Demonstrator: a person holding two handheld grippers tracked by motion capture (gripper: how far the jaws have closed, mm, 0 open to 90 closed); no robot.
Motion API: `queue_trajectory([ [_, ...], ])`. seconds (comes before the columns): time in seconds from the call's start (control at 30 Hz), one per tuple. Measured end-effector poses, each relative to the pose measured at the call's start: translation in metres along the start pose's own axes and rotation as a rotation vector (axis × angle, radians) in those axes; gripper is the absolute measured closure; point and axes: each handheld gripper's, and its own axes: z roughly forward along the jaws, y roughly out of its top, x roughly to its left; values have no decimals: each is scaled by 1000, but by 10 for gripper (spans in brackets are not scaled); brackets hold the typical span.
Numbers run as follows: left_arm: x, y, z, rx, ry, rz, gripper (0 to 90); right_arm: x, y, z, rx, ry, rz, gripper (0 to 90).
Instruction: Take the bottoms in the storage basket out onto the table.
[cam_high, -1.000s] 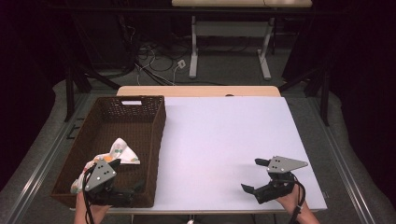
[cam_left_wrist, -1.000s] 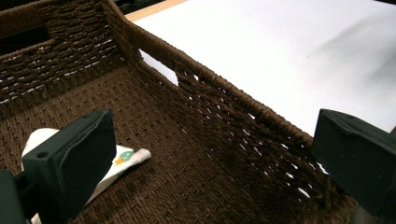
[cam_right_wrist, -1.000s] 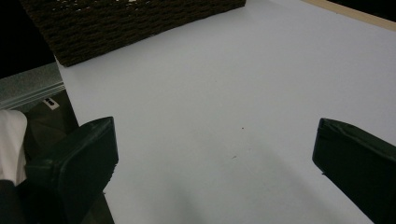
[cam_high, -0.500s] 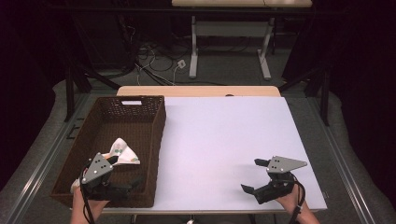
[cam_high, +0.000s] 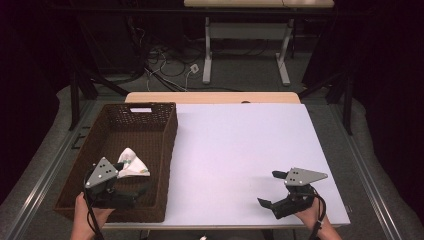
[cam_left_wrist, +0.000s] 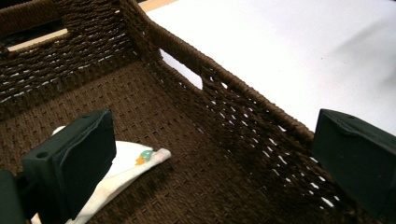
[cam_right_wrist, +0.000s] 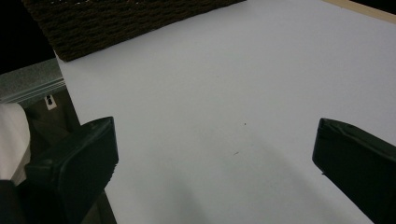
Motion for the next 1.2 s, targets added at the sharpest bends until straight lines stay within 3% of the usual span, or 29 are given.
queue_trajectory([
  [0.43,18,14,7,52,17,19,0,1,0,2,10,3,-4,0],
  [0.87,30,22,18,112,6,40,0,0,-1,2,21,3,-2,0],
  [0.97,36,22,23,144,7,18,0,1,0,3,19,8,2,1],
  [1.2,46,23,25,158,11,8,0,2,-1,4,24,11,0,2],
])
